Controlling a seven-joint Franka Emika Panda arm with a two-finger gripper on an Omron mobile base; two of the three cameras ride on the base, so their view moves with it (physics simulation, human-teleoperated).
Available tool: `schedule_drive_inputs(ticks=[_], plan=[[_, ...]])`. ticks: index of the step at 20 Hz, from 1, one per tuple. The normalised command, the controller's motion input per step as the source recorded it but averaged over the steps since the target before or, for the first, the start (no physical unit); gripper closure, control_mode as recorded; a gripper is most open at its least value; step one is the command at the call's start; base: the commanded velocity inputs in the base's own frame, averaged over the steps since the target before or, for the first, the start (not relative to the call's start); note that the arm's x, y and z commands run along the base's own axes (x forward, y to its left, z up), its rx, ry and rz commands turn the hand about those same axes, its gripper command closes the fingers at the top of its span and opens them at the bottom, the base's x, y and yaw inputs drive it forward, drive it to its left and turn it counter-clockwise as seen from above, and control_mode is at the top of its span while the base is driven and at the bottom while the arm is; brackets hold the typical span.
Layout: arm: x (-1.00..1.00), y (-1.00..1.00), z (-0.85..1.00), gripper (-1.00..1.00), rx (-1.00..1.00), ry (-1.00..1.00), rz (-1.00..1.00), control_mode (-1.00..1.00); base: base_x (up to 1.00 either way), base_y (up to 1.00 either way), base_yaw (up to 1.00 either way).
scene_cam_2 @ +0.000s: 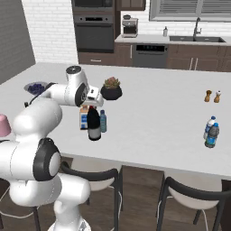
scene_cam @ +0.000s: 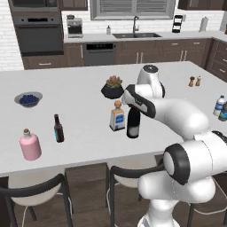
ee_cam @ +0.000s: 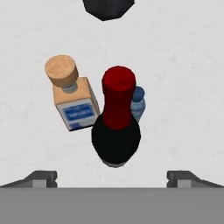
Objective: Move the plastic bottles in the middle to the plastics group, and the glass bottles in the middle to the glass group.
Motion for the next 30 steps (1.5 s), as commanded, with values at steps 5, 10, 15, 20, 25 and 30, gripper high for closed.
schedule_drive_inputs(ticks=[5,10,15,20,25,30], plan=[[0.29,0.0,-0.24,-1.0,0.0,0.0,0.04,-1.0,0.0,0.0,0.0],[0.33,0.0,-0.02,-1.0,0.0,0.01,0.04,-1.0,0.0,0.0,0.0],[0.19,-0.01,-0.03,-1.0,0.0,0.03,0.02,-1.0,0.0,0.0,0.0],[0.13,0.0,-0.13,-1.0,0.0,0.0,0.01,-1.0,0.0,0.0,0.0],[0.02,0.0,-0.09,-1.0,0.0,0.0,0.0,-1.0,0.0,0.0,0.0],[0.0,0.0,-0.13,-1.0,0.0,0.0,0.0,-1.0,0.0,0.0,0.0]])
